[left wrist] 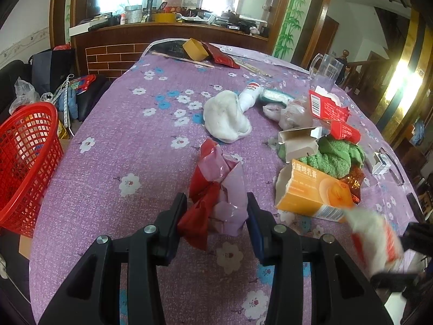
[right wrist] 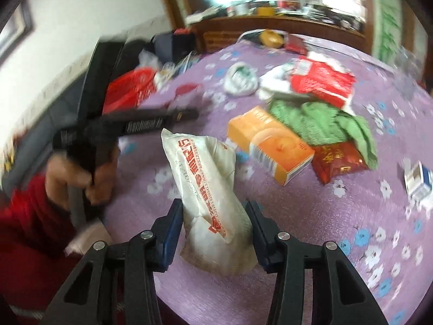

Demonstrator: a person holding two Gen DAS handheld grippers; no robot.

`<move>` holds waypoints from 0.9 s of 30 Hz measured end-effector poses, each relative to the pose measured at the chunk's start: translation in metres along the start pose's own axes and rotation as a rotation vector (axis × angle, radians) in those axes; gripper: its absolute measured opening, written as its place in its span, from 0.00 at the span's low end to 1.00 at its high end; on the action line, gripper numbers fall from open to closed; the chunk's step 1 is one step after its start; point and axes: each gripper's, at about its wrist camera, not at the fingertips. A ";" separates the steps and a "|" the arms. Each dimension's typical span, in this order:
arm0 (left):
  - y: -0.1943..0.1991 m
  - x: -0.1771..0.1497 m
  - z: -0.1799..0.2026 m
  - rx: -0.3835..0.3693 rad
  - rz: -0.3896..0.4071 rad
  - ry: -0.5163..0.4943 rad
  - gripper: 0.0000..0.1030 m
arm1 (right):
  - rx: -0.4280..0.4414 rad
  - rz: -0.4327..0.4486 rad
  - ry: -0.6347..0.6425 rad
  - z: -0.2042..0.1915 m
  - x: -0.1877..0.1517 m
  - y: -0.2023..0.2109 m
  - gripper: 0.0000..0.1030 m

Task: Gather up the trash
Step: 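Carry the wrapper and white bag over the red basket and open both grippers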

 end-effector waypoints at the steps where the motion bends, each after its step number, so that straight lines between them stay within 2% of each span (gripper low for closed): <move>1: 0.001 0.000 0.000 0.000 0.002 0.001 0.41 | 0.005 0.018 -0.036 0.005 0.003 0.003 0.50; 5: 0.012 0.005 -0.003 0.003 0.024 0.002 0.41 | -0.015 0.051 -0.100 0.008 0.012 0.004 0.50; 12: 0.033 0.013 -0.019 0.024 0.059 0.021 0.41 | 0.003 0.076 -0.188 0.004 0.032 -0.006 0.50; 21: 0.059 0.020 -0.058 0.073 0.098 0.076 0.41 | 0.081 0.090 -0.175 -0.030 0.071 -0.026 0.50; 27: 0.080 0.029 -0.102 0.131 0.136 0.132 0.41 | 0.127 0.073 -0.160 -0.062 0.095 -0.053 0.50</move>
Point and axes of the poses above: each gripper's, at about its wrist camera, not at the fingertips, and y roughly against the way its jaws point, z to its right, x to its top, and after that the axes turned 10 degrees about z, right-handed
